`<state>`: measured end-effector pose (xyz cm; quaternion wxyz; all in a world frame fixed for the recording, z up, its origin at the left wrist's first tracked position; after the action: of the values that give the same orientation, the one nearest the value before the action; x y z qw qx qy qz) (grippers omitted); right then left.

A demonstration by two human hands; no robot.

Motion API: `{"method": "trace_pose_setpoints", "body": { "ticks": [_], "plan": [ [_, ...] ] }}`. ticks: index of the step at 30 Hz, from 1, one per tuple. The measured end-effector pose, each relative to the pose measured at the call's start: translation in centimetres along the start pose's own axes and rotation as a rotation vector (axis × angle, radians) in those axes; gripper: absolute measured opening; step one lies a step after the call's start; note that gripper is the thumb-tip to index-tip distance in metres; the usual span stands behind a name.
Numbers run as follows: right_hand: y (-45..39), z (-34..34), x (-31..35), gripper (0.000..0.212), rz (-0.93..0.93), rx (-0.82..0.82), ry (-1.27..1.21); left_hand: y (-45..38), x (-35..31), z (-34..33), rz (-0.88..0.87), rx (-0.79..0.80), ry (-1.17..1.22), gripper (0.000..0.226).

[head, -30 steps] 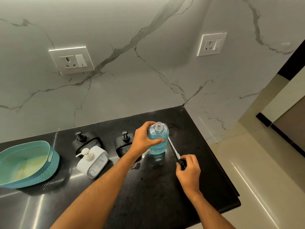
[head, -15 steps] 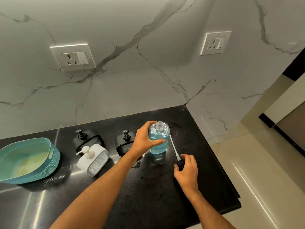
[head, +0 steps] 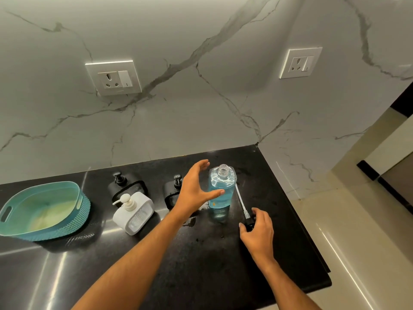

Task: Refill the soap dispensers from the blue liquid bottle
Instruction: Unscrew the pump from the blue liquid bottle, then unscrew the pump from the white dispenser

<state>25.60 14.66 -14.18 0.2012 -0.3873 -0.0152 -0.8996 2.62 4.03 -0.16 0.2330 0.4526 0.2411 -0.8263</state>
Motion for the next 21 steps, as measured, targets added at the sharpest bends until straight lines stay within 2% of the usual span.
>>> {"method": "trace_pose_setpoints", "body": {
  "ticks": [4, 8, 10, 14, 21],
  "plan": [
    [0.3, 2.2, 1.7, 0.065, 0.066, -0.121, 0.008, 2.8, -0.4, 2.2, -0.02, -0.047, 0.001, 0.099],
    [1.7, 4.4, 4.9, 0.051, 0.205, -0.257, -0.044, 7.0, -0.3, 4.8, -0.024, -0.087, 0.001, 0.095],
    [2.8, 4.4, 7.2, 0.044, 0.288, -0.262, -0.106, 9.4, 0.6, 6.4, -0.004, -0.117, 0.003, 0.092],
    [5.3, 1.4, 12.3, 0.041, 0.388, -0.126, -0.254, 14.0, 4.0, 10.1, 0.072, -0.232, -0.014, 0.082],
    [8.3, -7.1, 20.5, 0.044, 0.381, 0.182, -0.448, 19.3, 10.3, 16.5, 0.238, -0.501, -0.09, 0.079]
  ]
}}
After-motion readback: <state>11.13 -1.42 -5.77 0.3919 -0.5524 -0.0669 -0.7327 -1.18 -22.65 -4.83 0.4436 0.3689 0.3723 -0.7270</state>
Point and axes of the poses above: each hand's wrist, its own y-axis away from the middle knuckle, its own z-axis out of the back of the hand, x = y × z, the point moved 9 cm from there along -y, towards the middle knuckle, and after that the axes turned 2 degrees about -x, right-handed, at the moved point
